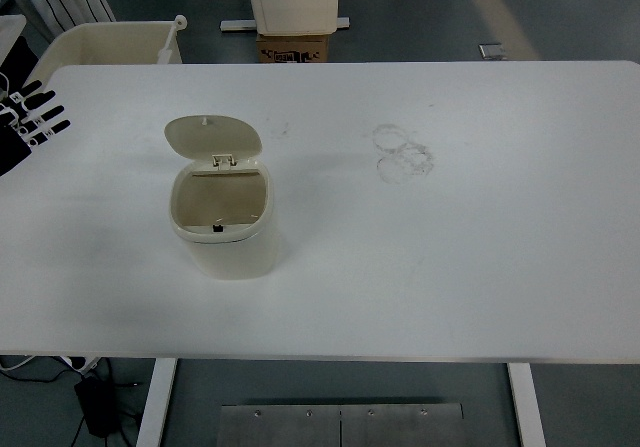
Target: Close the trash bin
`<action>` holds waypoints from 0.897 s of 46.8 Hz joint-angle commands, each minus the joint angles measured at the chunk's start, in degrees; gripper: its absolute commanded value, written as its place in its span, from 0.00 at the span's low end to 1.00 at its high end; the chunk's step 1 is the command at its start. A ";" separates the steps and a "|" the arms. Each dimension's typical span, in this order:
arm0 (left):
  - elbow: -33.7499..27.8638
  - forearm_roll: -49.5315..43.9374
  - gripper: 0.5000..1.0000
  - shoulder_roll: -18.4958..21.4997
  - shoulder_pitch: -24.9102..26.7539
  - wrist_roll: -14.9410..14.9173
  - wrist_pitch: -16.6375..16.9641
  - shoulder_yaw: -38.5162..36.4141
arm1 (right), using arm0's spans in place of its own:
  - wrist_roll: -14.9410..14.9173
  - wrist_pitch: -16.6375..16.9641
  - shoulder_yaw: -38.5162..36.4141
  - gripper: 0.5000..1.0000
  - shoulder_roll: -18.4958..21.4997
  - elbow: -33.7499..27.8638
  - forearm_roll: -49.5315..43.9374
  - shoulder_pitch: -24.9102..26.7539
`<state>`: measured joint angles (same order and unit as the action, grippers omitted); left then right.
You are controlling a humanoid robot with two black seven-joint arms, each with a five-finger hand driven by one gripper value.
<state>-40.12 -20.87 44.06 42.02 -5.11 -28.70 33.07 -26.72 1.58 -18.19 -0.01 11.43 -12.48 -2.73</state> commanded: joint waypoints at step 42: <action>-20.96 6.98 1.00 12.72 19.67 -7.02 4.27 -13.20 | 0.17 0.09 0.08 0.98 0.01 0.00 0.00 -0.08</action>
<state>-60.52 -13.97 56.80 59.38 -12.09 -24.31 21.32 -26.52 1.62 -18.10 0.00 11.44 -12.56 -2.73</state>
